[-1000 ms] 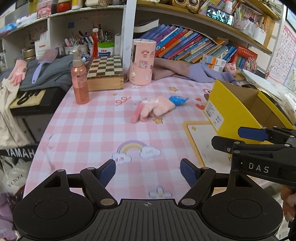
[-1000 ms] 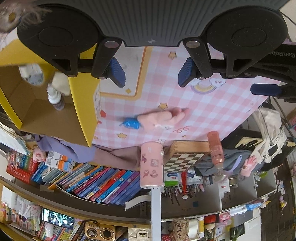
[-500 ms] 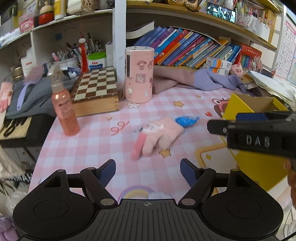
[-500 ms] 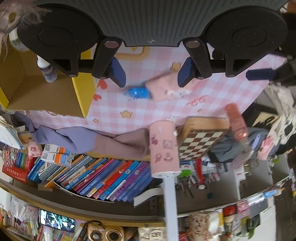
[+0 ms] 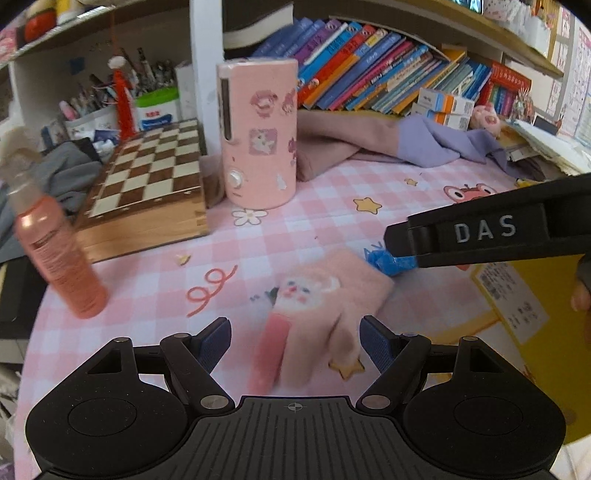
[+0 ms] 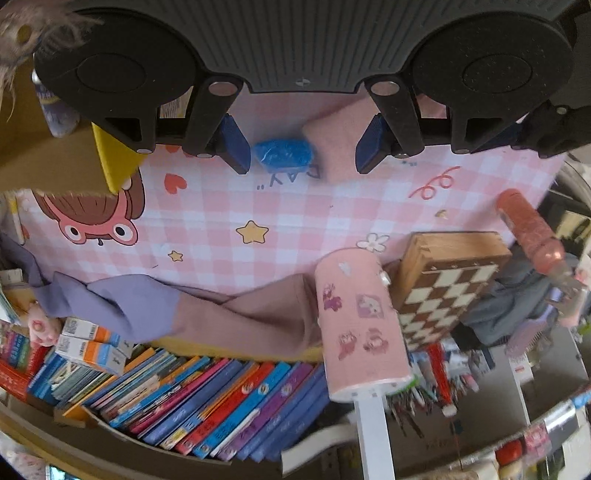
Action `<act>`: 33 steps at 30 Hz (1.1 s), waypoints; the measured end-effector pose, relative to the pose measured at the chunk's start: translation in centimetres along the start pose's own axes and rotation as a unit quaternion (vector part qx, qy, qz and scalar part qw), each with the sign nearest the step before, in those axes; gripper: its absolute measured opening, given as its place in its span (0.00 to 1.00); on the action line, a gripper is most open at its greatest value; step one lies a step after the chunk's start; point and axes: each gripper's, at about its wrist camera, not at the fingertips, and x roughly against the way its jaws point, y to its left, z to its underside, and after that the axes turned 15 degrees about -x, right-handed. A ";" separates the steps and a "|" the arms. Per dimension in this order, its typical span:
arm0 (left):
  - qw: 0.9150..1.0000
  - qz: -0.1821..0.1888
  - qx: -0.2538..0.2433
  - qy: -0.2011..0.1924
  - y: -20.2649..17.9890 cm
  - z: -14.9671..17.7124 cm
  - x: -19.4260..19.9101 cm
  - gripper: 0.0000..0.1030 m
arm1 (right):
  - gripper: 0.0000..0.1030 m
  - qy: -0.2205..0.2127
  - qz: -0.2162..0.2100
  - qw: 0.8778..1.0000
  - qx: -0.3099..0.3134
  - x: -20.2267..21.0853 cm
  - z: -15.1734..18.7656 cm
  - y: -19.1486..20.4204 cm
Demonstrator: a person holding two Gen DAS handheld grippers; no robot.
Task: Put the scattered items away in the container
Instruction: 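Grasp the blue wrapped item with the right tool while the left tool grasps the pink glove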
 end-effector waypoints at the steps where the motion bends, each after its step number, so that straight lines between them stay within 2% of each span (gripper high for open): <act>1: 1.000 0.003 -0.001 0.002 0.0 -0.2 -0.4 0.76 | 0.60 0.006 0.005 1.000 0.004 -0.6 -0.2 0.1; 7: 1.000 0.017 0.004 0.022 0.4 -0.5 -2.6 0.75 | 0.60 0.033 0.023 0.999 -0.006 -3.7 -0.8 -0.4; 9: 0.999 0.020 0.008 0.030 0.7 -0.3 -3.0 0.71 | 0.60 0.039 0.030 0.999 -0.016 -4.5 -0.9 -0.8; 11: 0.999 0.020 0.007 0.029 0.8 0.2 -3.0 0.51 | 0.60 0.048 0.036 0.998 -0.028 -5.3 -1.0 -1.2; 12: 0.999 0.018 0.006 0.027 1.0 0.4 -2.8 0.46 | 0.60 0.053 0.036 0.997 -0.031 -5.6 -1.0 -1.3; 14: 0.999 0.022 0.015 0.027 1.6 0.7 -2.4 0.27 | 0.60 0.059 0.041 0.997 -0.037 -6.1 -0.9 -1.5; 17: 0.999 0.022 0.034 0.030 2.6 1.5 -1.7 0.20 | 0.54 0.067 0.042 0.996 -0.044 -6.9 -0.6 -1.8; 18: 0.999 0.020 0.039 0.030 2.9 1.7 -1.3 0.19 | 0.47 0.071 0.041 0.996 -0.045 -7.1 -0.5 -1.8; 23: 0.998 0.017 0.059 0.021 3.4 2.6 0.6 0.16 | 0.40 0.058 0.031 0.997 -0.039 -6.7 -0.2 -1.6; 33: 0.994 0.013 0.111 -0.019 3.6 3.9 6.1 0.16 | 0.40 0.024 -0.018 0.999 -0.036 -1.2 -0.2 -0.7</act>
